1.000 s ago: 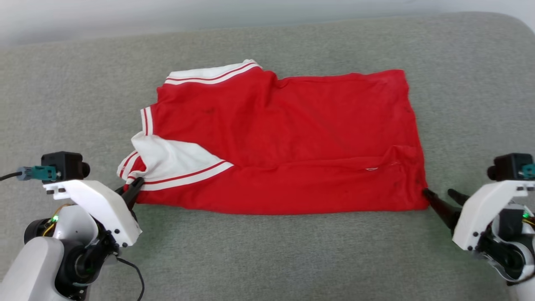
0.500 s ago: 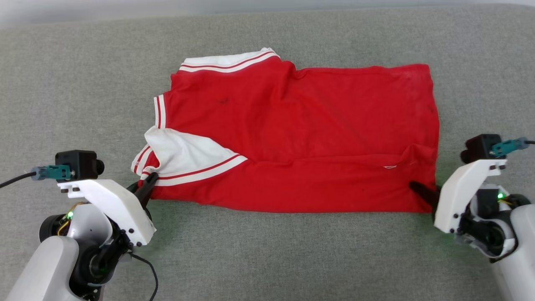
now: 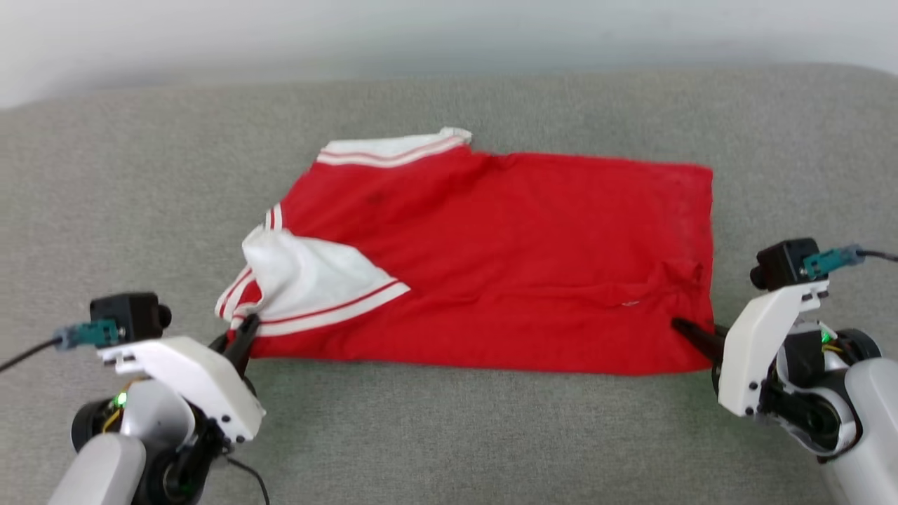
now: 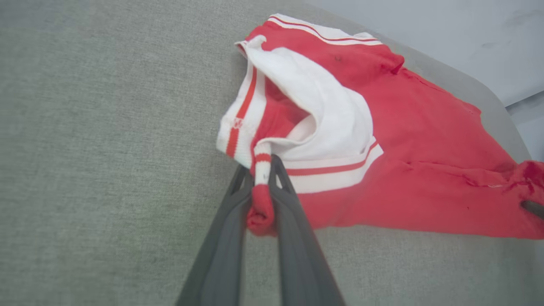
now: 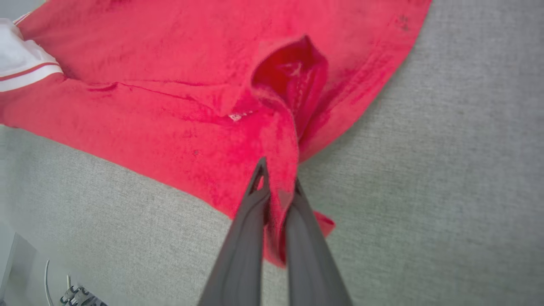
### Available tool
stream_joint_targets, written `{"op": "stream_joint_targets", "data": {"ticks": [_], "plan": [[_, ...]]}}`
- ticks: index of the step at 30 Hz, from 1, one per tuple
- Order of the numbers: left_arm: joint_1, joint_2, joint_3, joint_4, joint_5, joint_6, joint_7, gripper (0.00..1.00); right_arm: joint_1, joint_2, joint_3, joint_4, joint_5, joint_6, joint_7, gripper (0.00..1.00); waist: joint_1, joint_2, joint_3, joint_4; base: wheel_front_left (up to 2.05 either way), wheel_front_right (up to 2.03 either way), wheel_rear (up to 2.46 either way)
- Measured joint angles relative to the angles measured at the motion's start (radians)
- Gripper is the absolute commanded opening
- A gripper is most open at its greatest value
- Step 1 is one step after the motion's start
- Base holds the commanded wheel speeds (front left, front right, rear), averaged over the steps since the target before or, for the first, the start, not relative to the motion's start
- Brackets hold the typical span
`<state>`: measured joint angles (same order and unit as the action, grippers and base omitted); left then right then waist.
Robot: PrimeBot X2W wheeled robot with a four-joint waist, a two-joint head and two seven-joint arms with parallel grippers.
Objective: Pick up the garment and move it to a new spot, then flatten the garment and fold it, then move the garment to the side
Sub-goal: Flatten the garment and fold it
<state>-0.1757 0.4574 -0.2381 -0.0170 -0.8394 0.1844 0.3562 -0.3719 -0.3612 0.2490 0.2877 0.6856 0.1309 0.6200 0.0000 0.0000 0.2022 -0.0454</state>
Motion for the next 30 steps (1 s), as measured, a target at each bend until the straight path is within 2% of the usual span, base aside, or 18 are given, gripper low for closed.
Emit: {"op": "stream_joint_targets", "data": {"ticks": [10, 13, 17, 18, 19, 21, 28, 30], "plan": [[0.194, -0.005, 0.034, -0.048, -0.03, 0.06, -0.021, 0.0, 0.16, -0.015, -0.037, -0.108, 0.006, 0.0, 0.044, 0.0, 0.0, 0.0, -0.096, 0.018, 0.0, 0.0, 0.0], [0.244, -0.016, 0.037, -0.04, -0.047, 0.074, -0.016, 0.0, 0.217, -0.011, -0.069, -0.107, -0.007, 0.0, 0.054, 0.0, 0.0, 0.0, -0.107, 0.023, 0.0, 0.0, 0.0], [0.268, -0.046, 0.03, 0.009, -0.071, 0.071, -0.018, 0.0, 0.274, 0.022, -0.091, -0.072, -0.023, 0.0, 0.056, 0.01, -0.0001, 0.0, -0.113, 0.026, 0.0, 0.0, 0.0], [0.267, -0.055, 0.026, 0.031, -0.072, 0.07, -0.018, 0.37, 0.283, 0.033, -0.093, -0.059, -0.026, 0.0, 0.045, 0.36, -0.0001, 0.0, -0.113, 0.026, 0.0, 0.0, 0.0], [0.265, -0.064, 0.017, 0.05, -0.081, 0.063, -0.013, 1.0, 0.291, 0.039, -0.095, -0.052, -0.037, 0.0, 0.022, 1.0, -0.0001, 0.0, -0.112, 0.026, 0.0, 0.0, 0.0], [0.248, -0.088, 0.025, 0.08, -0.088, 0.054, -0.043, 1.0, 0.293, 0.048, -0.096, -0.041, -0.043, 0.0, -0.014, 1.0, 0.0, 0.0, -0.11, 0.024, 0.0, 0.0, 0.0], [0.175, -0.073, 0.047, 0.094, -0.035, 0.028, -0.145, 1.0, 0.277, 0.066, -0.091, -0.085, -0.123, 0.0, -0.27, 1.0, 0.0, 0.0, -0.101, -0.01, 0.0, 0.0, 0.0], [0.152, -0.065, 0.049, 0.081, -0.015, 0.025, -0.17, 1.0, 0.267, 0.09, -0.104, -0.1, -0.14, 0.0, -0.35, 1.0, -0.0001, 0.0, -0.1, -0.023, 0.0, 0.0, 0.0]]}}
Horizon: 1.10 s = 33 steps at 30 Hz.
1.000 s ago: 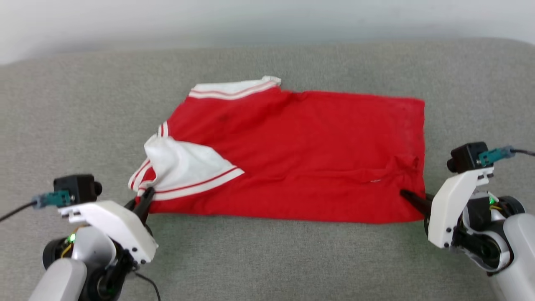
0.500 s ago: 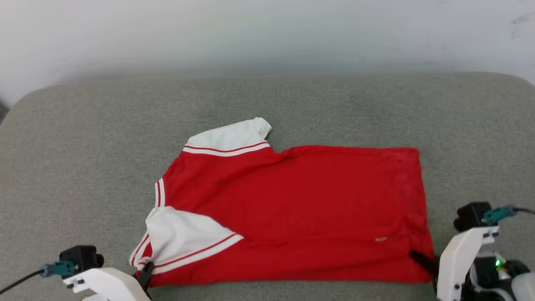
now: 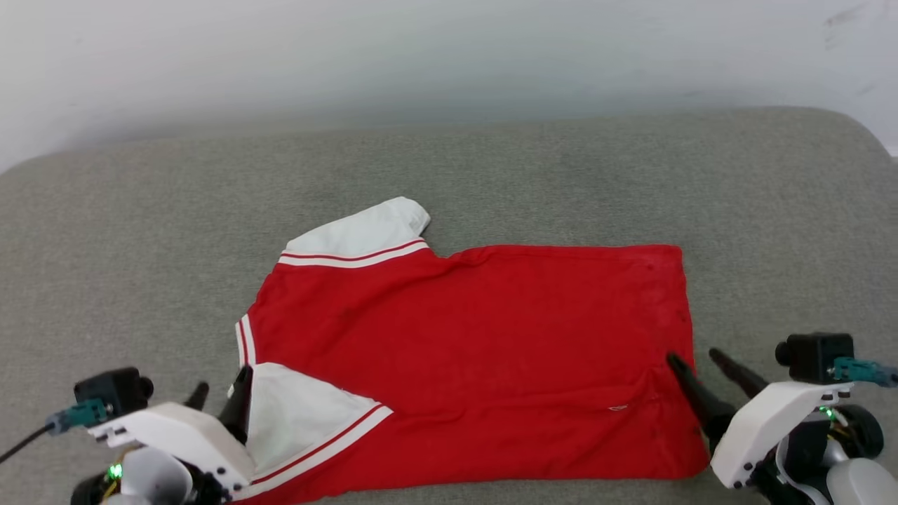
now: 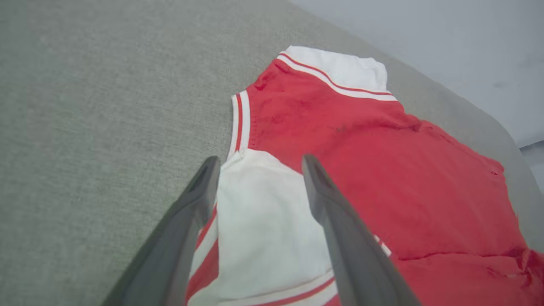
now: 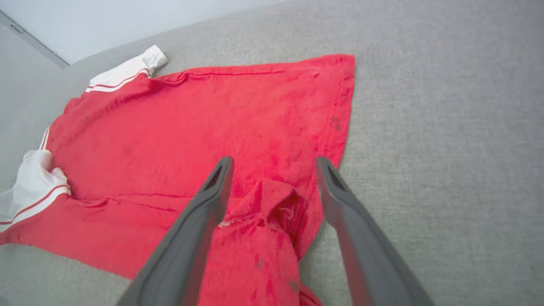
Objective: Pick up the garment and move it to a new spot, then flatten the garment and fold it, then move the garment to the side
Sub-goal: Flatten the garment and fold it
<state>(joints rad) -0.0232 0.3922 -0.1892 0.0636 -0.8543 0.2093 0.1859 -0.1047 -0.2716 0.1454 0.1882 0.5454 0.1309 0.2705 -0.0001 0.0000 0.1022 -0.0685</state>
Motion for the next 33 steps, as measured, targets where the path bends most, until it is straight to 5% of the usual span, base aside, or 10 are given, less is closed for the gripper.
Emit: {"op": "stream_joint_targets", "data": {"ticks": [8, 18, 28, 33], "plan": [[-0.168, 0.024, 0.002, -0.046, 0.094, 0.005, -0.075, 1.0, -0.061, 0.055, -0.061, -0.054, -0.089, 0.0, -0.203, 1.0, 0.0001, 0.0, 0.039, -0.04, 0.0, 0.0, 0.0], [-0.488, 0.088, -0.003, 0.035, 0.133, -0.035, -0.023, 1.0, -0.208, 0.064, -0.075, -0.195, -0.116, 0.0, -0.288, 1.0, 0.0002, 0.0, 0.189, -0.111, 0.0, 0.0, 0.0], [-0.799, 0.233, -0.095, 0.148, 0.107, -0.151, 0.362, 1.0, -0.259, 0.076, -0.104, -0.272, -0.147, 0.0, -0.288, 1.0, 0.0002, 0.0, 0.347, -0.212, 0.0, 0.0, 0.0], [-0.863, 0.298, -0.143, 0.181, 0.072, -0.166, 0.613, 1.0, -0.262, 0.083, -0.108, -0.276, -0.148, 0.0, -0.292, 1.0, 0.0002, 0.0, 0.402, -0.266, 0.0, 0.0, 0.0]]}}
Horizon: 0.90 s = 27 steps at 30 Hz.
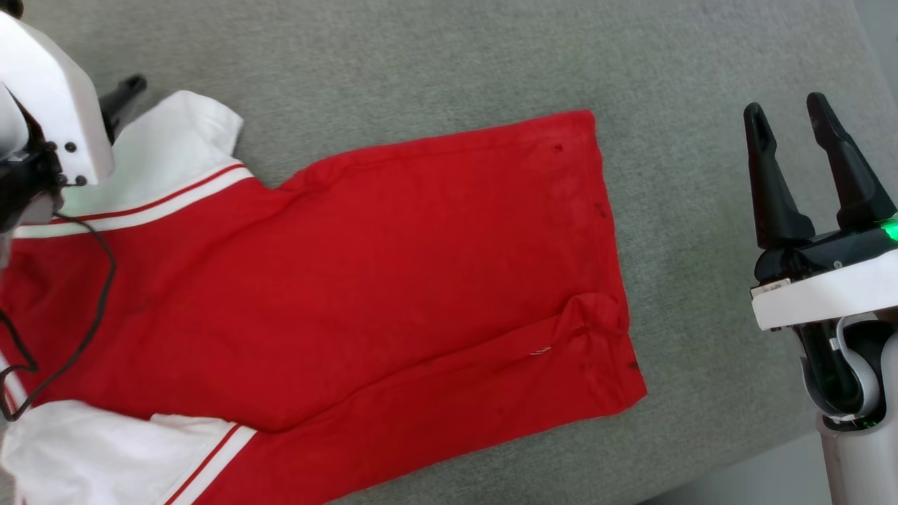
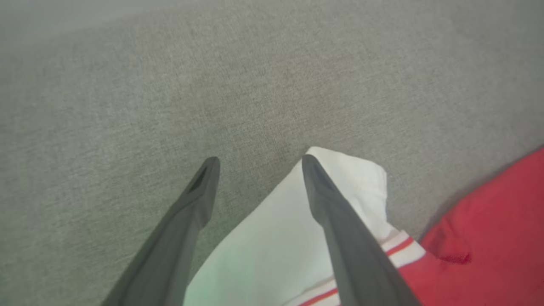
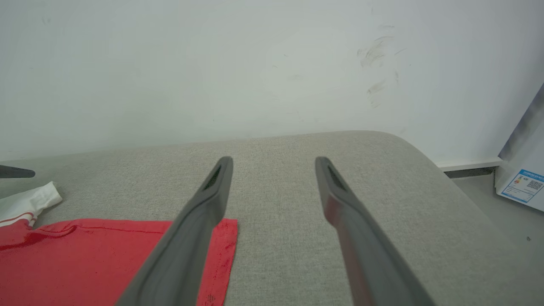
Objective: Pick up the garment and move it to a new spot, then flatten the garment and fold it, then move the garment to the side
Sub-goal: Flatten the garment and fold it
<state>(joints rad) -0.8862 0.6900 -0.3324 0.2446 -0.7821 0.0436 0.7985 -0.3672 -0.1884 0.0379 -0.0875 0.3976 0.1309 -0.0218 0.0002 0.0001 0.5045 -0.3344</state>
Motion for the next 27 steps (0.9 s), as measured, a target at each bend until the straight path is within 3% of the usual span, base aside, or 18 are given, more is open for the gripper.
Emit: {"op": "stream_joint_targets", "data": {"ticks": [4, 9, 10, 11, 12, 19, 27], "plan": [[-0.006, 0.023, -0.018, 0.006, -0.042, 0.02, 0.153, 1.0, 0.0, 0.006, -0.001, 0.008, 0.007, 0.0, -0.003, 1.0, 0.0, 0.0, 0.032, -0.03, 0.0, 0.0, 0.0], [-0.021, 0.043, -0.024, 0.005, -0.05, 0.073, 0.247, 1.0, -0.002, 0.011, 0.006, 0.023, 0.012, 0.0, -0.006, 1.0, -0.0001, 0.0, 0.058, -0.051, 0.0, 0.0, 0.0], [-0.022, 0.042, -0.024, 0.008, -0.055, 0.083, 0.26, 0.95, -0.004, 0.011, 0.007, 0.026, 0.012, 0.0, -0.009, 1.0, -0.0001, 0.0, 0.06, -0.054, 0.0, 0.0, 0.0], [-0.022, 0.041, -0.024, 0.008, -0.06, 0.09, 0.27, 0.29, -0.006, 0.011, 0.008, 0.028, 0.014, 0.0, -0.01, 1.0, -0.0001, 0.0, 0.062, -0.057, 0.0, 0.0, 0.0], [-0.022, 0.04, -0.024, 0.008, -0.061, 0.093, 0.273, 0.0, -0.007, 0.011, 0.007, 0.031, 0.014, 0.0, -0.01, 1.0, -0.0002, 0.0, 0.064, -0.059, 0.0, 0.0, 0.0], [-0.004, -0.003, -0.02, 0.018, -0.072, 0.088, 0.207, 0.0, -0.025, -0.016, 0.004, 0.058, 0.039, 0.0, 0.029, 1.0, -0.0001, 0.0, 0.051, -0.04, 0.0, 0.0, 0.0], [-0.03, -0.081, -0.058, 0.018, -0.036, 0.037, 0.094, 0.0, -0.121, -0.142, 0.064, 0.209, 0.178, 0.0, 0.251, 1.0, -0.0001, 0.0, 0.025, 0.041, 0.0, 0.0, 0.0]]}}
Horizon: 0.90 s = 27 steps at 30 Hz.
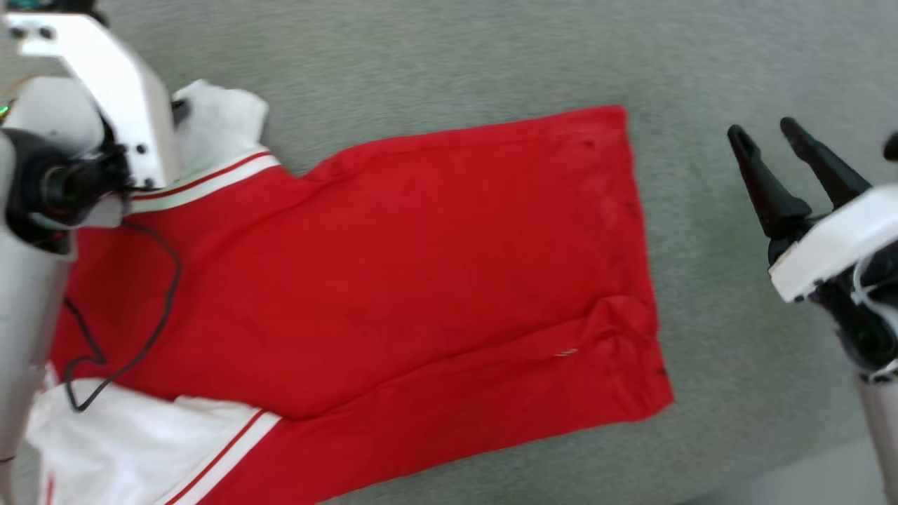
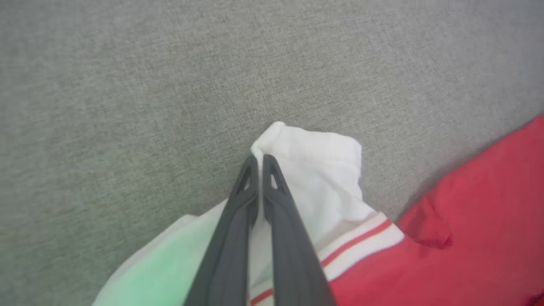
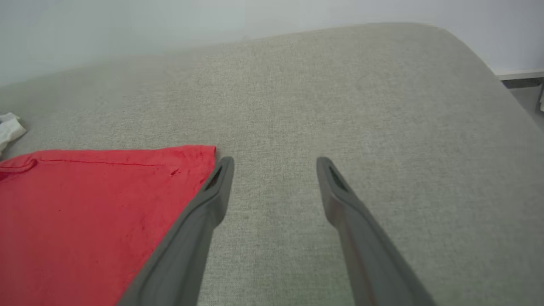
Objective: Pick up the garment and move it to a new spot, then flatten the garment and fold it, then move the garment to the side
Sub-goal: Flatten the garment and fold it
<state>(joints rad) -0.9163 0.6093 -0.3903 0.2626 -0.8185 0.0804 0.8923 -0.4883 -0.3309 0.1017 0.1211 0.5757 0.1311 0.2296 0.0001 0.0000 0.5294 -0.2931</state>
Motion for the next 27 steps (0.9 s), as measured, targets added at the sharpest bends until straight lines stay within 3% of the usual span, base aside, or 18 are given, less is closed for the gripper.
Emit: {"op": "stream_joint_targets", "data": {"ticks": [9, 17, 18, 19, 27], "plan": [[-0.054, -0.079, -0.048, -0.1, 0.043, -0.028, -0.092, 0.0, -0.149, -0.105, 0.123, 0.15, 0.108, 0.0, 0.299, 1.0, 0.0, 0.0, 0.009, 0.134, 0.0, 0.0, 0.0], [-0.06, -0.114, -0.075, -0.149, 0.058, -0.05, -0.141, 0.0, -0.264, -0.155, 0.167, 0.241, 0.138, 0.0, 0.449, 1.0, -0.0001, 0.0, 0.05, 0.229, 0.0, 0.0, 0.0], [-0.059, -0.114, -0.076, -0.152, 0.059, -0.054, -0.148, 0.0, -0.271, -0.162, 0.17, 0.244, 0.138, 0.0, 0.468, 0.47, -0.0002, 0.0, 0.052, 0.237, 0.0, 0.0, 0.0], [-0.055, -0.113, -0.075, -0.154, 0.059, -0.054, -0.153, 0.0, -0.276, -0.165, 0.17, 0.245, 0.142, -0.001, 0.481, 0.03, -0.0003, 0.0, 0.054, 0.243, 0.0, 0.0, 0.0], [0.01, -0.102, -0.041, -0.158, 0.047, -0.05, -0.228, 0.0, -0.269, -0.164, 0.165, 0.212, 0.097, -0.002, 0.464, 0.0, 0.0, 0.0, 0.011, 0.248, 0.0, 0.0, 0.0]]}}
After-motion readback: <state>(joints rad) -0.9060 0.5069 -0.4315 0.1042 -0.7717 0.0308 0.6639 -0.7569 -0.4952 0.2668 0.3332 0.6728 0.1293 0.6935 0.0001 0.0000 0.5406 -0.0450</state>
